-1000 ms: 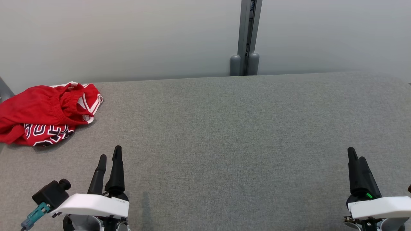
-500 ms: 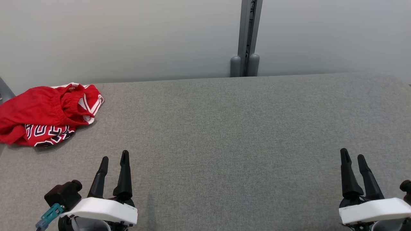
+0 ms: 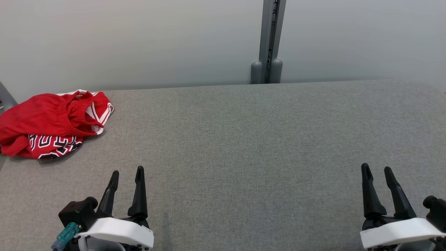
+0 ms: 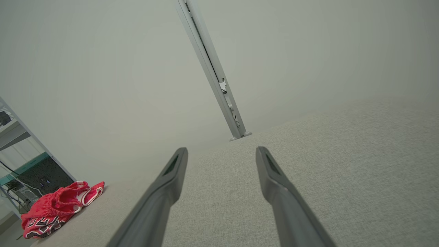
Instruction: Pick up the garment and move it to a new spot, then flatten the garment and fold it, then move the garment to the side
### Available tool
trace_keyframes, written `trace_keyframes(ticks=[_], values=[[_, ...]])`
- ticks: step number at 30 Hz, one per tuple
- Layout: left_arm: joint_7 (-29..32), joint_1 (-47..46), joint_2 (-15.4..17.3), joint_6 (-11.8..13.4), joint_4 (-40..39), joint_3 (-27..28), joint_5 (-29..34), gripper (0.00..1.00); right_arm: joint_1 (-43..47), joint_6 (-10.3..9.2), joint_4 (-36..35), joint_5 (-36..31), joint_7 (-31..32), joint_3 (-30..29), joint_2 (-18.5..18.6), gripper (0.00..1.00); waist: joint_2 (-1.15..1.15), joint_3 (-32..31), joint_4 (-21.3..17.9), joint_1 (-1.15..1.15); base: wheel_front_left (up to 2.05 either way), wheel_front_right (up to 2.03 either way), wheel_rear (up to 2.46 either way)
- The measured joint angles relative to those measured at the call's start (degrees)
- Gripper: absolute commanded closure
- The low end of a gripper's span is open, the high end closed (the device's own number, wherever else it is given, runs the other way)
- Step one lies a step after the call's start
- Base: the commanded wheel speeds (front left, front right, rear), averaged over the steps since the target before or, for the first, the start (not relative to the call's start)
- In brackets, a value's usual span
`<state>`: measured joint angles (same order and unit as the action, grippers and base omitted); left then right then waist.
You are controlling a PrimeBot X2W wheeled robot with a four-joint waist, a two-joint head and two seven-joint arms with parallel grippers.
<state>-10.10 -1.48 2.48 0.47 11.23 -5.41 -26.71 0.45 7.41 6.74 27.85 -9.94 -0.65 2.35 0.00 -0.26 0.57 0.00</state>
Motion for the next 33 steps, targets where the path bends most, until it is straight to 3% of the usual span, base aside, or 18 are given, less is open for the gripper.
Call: trace_keyframes(ticks=[33], values=[[-3.8, 0.0, 0.2, 1.6, 2.5, -1.3, 12.1, 0.00, 0.7, 0.01, -0.2, -15.5, -3.7, 1.6, 0.2, 0.00, 0.00, 0.2, 0.5, 0.00, 0.00, 0.00, 0.00]])
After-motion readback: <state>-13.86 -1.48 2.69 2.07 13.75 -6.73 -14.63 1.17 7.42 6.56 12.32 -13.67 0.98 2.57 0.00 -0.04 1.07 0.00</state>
